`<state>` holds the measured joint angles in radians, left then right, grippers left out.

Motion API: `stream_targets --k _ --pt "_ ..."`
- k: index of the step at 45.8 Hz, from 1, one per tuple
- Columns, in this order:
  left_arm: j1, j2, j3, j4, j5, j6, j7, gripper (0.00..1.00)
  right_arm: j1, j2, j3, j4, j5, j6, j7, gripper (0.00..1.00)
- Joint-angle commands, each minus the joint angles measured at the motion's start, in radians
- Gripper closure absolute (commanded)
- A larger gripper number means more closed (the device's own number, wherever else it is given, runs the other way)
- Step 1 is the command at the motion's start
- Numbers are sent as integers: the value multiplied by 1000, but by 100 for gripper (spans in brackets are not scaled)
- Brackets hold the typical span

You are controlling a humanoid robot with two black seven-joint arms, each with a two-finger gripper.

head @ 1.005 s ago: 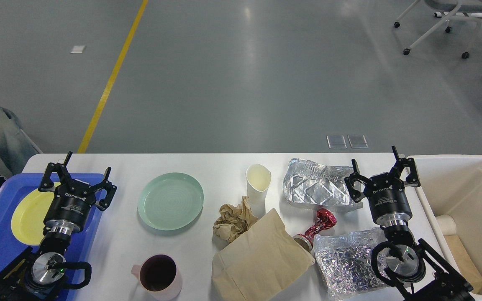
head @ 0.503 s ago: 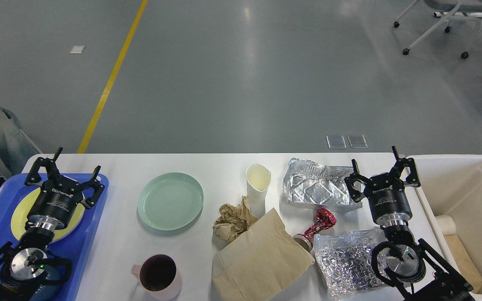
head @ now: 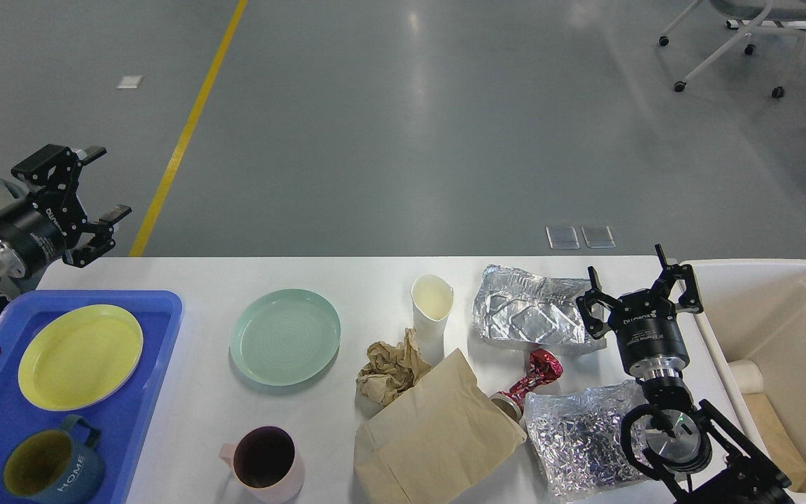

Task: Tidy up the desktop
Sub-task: 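Lift the left gripper up and away from the blue tray, then move the left gripper over the white mug with dark interior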

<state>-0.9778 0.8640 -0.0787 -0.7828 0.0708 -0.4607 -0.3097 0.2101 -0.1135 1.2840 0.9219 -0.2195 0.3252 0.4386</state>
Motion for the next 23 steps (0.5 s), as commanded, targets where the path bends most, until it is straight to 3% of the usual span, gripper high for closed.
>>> stream_targets --k 1,6,13,18,23 --pt "-238 23 346 2 4 -70 -5 4 0 0 0 0 0 0 0 0" --pt "-484 -6 693 -9 10 -125 7 3 0 0 0 0 0 0 0 0" --pt "-737 -166 1080 -27 10 -217 3 3 0 0 0 0 0 0 0 0" --pt "-824 -276 1201 -102 15 -318 7 3 0 0 0 0 0 0 0 0" --pt "-927 -336 1264 -219 14 -366 9 3 0 0 0 0 0 0 0 0"
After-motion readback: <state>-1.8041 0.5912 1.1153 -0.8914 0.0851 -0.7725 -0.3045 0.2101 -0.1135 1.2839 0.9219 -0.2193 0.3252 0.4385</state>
